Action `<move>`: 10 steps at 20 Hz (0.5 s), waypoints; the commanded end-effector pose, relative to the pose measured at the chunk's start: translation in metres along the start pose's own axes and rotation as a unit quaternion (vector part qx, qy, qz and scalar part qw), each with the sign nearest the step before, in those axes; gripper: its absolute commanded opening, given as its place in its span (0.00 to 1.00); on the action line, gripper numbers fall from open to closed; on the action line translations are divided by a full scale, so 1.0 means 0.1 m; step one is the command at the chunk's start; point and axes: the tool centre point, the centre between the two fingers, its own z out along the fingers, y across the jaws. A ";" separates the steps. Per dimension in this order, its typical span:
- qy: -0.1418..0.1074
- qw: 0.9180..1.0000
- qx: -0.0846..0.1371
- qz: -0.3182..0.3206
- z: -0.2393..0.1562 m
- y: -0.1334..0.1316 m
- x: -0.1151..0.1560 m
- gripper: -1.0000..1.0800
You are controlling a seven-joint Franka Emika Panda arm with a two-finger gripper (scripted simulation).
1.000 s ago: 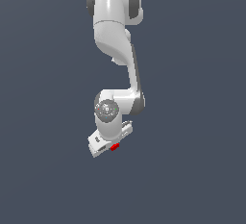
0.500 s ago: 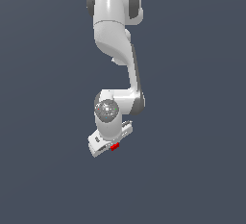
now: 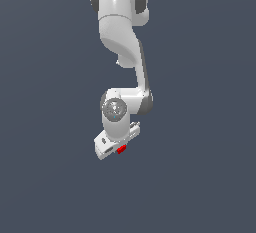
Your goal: Pick up the red cube and move it to a goal position.
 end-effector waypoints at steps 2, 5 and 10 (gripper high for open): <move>0.000 1.000 -0.001 0.000 -0.11 -0.11 -0.02 0.00; 0.000 1.000 -0.001 0.000 -0.23 -0.24 -0.05 0.00; 0.000 1.000 -0.001 0.000 -0.50 -0.54 -0.11 0.00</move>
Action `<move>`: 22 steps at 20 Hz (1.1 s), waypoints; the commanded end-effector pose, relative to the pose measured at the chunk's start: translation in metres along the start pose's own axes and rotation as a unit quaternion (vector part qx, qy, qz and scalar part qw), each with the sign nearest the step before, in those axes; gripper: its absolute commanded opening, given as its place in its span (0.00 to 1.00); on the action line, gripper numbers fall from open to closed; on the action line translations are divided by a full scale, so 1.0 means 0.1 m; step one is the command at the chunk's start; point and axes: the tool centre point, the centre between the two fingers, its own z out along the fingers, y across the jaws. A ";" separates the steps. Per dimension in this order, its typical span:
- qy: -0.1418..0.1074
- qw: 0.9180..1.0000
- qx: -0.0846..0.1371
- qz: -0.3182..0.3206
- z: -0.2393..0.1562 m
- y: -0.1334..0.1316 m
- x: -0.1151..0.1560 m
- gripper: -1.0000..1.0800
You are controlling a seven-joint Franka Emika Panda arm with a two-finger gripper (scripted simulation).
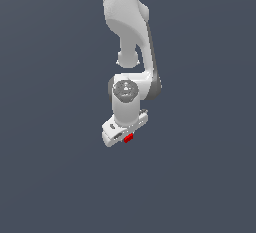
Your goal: Pick up the red cube and move it to a goal position.
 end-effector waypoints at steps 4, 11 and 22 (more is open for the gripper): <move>0.000 1.000 -0.001 0.000 -0.35 -0.38 -0.08 0.00; 0.000 1.000 -0.001 0.000 -0.81 -0.88 -0.17 0.00; 0.000 1.000 -0.001 0.000 -1.30 -1.39 -0.25 0.00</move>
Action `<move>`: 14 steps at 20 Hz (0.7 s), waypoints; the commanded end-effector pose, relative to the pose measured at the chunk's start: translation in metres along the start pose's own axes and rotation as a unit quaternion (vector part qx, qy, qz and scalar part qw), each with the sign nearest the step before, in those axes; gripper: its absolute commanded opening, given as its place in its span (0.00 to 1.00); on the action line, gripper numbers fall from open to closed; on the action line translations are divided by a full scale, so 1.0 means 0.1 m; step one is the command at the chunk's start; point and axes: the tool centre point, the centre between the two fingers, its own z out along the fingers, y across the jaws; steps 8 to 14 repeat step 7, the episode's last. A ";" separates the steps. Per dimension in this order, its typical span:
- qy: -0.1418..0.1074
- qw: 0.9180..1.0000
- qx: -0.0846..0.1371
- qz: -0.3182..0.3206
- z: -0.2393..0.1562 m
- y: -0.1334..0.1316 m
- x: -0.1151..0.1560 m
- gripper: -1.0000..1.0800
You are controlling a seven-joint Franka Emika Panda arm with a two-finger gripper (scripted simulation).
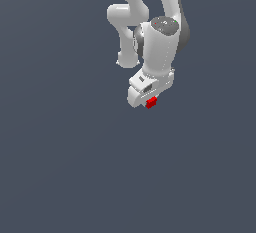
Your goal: Pick up the red cube and move it to a goal position.
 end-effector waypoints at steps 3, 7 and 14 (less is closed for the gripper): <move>0.000 1.000 0.000 0.000 -0.11 -0.11 -0.01 0.00; 0.000 1.000 0.001 0.001 -0.14 -0.13 -0.01 0.00; 0.000 1.000 0.001 0.001 -0.14 -0.13 -0.01 0.00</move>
